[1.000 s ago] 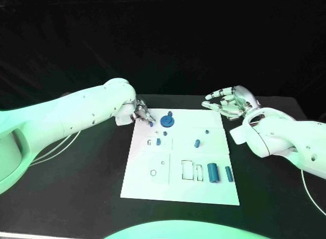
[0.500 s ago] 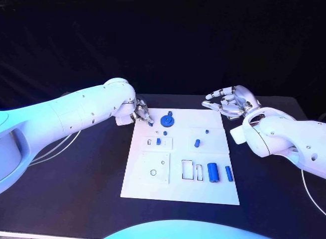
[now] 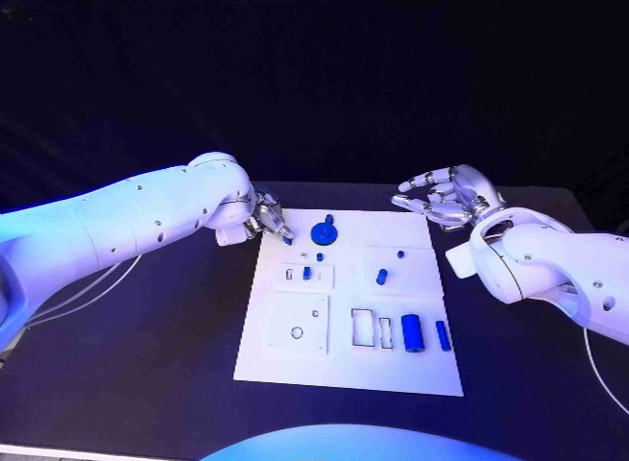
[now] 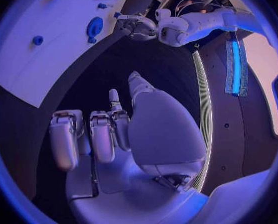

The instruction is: Assemble the parts on the task board

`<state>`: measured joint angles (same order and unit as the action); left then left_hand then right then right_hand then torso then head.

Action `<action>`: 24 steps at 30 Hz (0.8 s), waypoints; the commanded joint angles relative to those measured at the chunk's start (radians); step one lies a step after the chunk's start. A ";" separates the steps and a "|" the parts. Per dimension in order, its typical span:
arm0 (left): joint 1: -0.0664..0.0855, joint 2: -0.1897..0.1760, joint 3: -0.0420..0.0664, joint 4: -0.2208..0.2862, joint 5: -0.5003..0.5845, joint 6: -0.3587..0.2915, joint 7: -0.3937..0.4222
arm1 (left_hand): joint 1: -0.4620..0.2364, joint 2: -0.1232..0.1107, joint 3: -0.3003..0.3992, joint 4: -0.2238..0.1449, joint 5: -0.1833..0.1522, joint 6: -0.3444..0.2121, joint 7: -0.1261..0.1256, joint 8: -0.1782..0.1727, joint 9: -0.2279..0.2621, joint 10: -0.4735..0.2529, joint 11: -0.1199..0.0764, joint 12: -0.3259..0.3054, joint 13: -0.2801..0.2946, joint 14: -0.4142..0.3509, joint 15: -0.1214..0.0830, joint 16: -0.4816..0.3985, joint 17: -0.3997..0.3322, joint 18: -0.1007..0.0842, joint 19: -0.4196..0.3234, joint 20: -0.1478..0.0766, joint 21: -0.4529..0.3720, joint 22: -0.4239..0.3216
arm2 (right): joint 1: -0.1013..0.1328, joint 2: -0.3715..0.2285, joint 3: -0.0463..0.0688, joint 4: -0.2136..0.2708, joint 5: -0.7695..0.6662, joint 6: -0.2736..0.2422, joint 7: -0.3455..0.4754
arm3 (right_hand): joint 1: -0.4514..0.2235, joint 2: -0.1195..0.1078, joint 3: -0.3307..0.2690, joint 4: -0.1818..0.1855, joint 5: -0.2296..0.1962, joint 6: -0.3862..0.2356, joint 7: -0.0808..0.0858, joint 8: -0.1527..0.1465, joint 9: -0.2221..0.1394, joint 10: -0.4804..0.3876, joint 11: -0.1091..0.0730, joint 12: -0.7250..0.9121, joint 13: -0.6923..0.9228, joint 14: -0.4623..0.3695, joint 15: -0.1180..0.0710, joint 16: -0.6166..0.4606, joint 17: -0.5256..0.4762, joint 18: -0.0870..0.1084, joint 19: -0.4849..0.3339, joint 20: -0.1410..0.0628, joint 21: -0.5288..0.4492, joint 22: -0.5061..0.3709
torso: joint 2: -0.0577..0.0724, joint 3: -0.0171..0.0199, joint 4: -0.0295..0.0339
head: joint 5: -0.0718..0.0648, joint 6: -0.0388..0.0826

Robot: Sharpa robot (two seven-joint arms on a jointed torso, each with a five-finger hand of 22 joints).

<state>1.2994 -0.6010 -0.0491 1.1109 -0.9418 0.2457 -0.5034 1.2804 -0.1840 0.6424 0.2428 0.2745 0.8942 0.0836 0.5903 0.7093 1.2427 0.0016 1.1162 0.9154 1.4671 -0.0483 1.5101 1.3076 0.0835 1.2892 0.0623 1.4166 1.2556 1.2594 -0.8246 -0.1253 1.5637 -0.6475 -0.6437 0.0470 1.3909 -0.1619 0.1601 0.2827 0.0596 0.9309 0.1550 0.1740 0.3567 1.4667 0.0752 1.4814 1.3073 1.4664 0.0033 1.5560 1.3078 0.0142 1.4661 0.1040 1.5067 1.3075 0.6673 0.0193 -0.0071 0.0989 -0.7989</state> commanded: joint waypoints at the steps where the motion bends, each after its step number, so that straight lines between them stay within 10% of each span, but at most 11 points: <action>1: 0.001 -0.038 0.002 0.066 0.032 -0.053 0.019 | -0.010 -0.017 0.177 -0.166 0.012 0.022 -0.009 0.008 0.078 0.020 -0.004 0.013 0.012 0.071 -0.010 0.004 0.149 -0.008 0.019 -0.001 0.010 0.014 | 0.000 -0.002 0.000 0.000 -0.008 0.012 0.009 | -0.006 0.007 -0.004 0.000 0.000 -0.006 -0.001 0.008 0.001 0.031 -0.003 -0.001 0.196 0.093 -0.005 -0.006 0.220 0.003 0.071 -0.001 -0.004 0.220 | 0.000 0.0000 0.0004 | 0.004 -0.001; 13: -0.009 -0.156 0.001 0.275 -0.017 -0.141 0.011 | -0.043 -0.048 0.211 -0.190 0.068 0.051 -0.020 0.012 0.079 0.060 -0.014 0.038 0.048 0.075 -0.020 0.008 0.156 -0.014 0.046 -0.011 0.028 0.044 | -0.001 -0.008 -0.001 -0.003 -0.011 0.012 0.011 | -0.006 0.007 -0.004 0.000 0.000 -0.006 -0.001 0.008 0.001 0.031 -0.003 -0.001 0.196 0.093 -0.005 -0.006 0.220 0.003 0.071 -0.001 -0.004 0.220 | -0.002 -0.0010 0.0041 | 0.008 -0.006; 24: -0.044 -0.170 -0.008 0.333 -0.090 -0.190 -0.018 | -0.053 -0.056 0.216 -0.196 0.095 0.061 -0.024 0.013 0.079 0.074 -0.018 0.048 0.062 0.076 -0.023 0.010 0.159 -0.016 0.052 -0.014 0.031 0.050 | -0.003 -0.008 -0.001 -0.005 -0.019 0.012 0.013 | -0.007 0.007 -0.005 0.001 0.000 -0.007 -0.001 0.009 0.001 0.030 -0.003 -0.002 0.196 0.092 -0.005 -0.006 0.219 0.003 0.071 -0.001 -0.004 0.220 | 0.000 -0.0005 0.0012 | 0.015 -0.011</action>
<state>1.2568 -0.7712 -0.0575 1.4382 -0.9884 0.0904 -0.5092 1.2304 -0.2338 0.6737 0.2245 0.3640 0.9355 0.0708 0.6018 0.7094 1.3085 -0.0176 1.1616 0.9771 1.4668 -0.0625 1.5143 1.3079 0.0835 1.3334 0.0502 1.4444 1.3037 1.2572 -0.8321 -0.1267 1.5585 -0.6515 -0.6437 0.0481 1.3869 -0.1579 0.1601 0.2827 0.0596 0.9309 0.1550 0.1780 0.3565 1.4667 0.0752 1.4814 1.3073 1.4664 0.0033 1.5560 1.3078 0.0143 1.4661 0.1040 1.5067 1.3073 0.6657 0.0184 -0.0044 0.1127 -0.8092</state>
